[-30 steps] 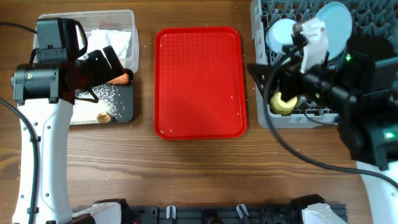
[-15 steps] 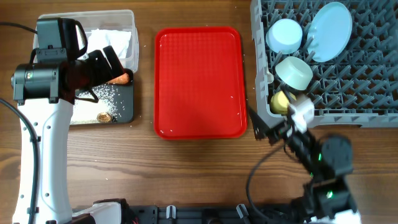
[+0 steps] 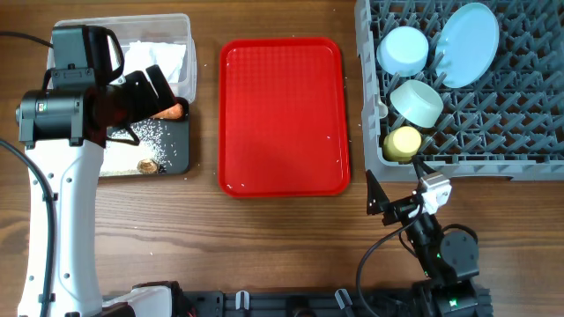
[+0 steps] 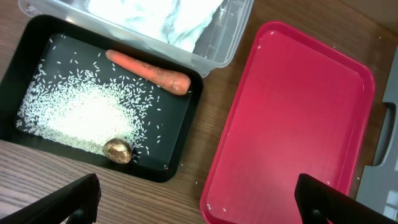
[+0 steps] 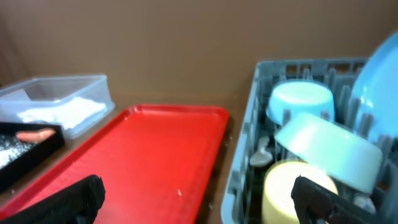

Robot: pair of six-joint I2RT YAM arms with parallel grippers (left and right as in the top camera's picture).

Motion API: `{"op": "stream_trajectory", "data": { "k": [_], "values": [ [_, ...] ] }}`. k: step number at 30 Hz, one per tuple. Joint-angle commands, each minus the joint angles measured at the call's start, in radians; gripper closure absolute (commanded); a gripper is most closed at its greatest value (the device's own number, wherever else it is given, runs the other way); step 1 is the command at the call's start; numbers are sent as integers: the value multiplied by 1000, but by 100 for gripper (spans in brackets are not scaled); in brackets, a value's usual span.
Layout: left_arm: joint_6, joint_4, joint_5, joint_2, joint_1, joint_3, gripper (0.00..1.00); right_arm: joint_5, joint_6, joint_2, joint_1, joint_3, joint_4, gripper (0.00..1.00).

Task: Sort waste into correct bins and load items into the dishwasher rack

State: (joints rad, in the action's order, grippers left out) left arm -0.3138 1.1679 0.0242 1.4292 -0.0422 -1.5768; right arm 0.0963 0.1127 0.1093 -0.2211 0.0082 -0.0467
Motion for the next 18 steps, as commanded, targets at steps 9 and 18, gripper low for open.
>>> {"op": "stream_trajectory", "data": {
  "k": [9, 18],
  "values": [
    [-12, 0, 1, -7, -1, 0, 0, -38, 18, -104, -4, -3, 45, 0],
    [-12, 0, 1, -7, -1, 0, 0, -38, 18, -98, -4, -3, 45, 0]
  ]
}}
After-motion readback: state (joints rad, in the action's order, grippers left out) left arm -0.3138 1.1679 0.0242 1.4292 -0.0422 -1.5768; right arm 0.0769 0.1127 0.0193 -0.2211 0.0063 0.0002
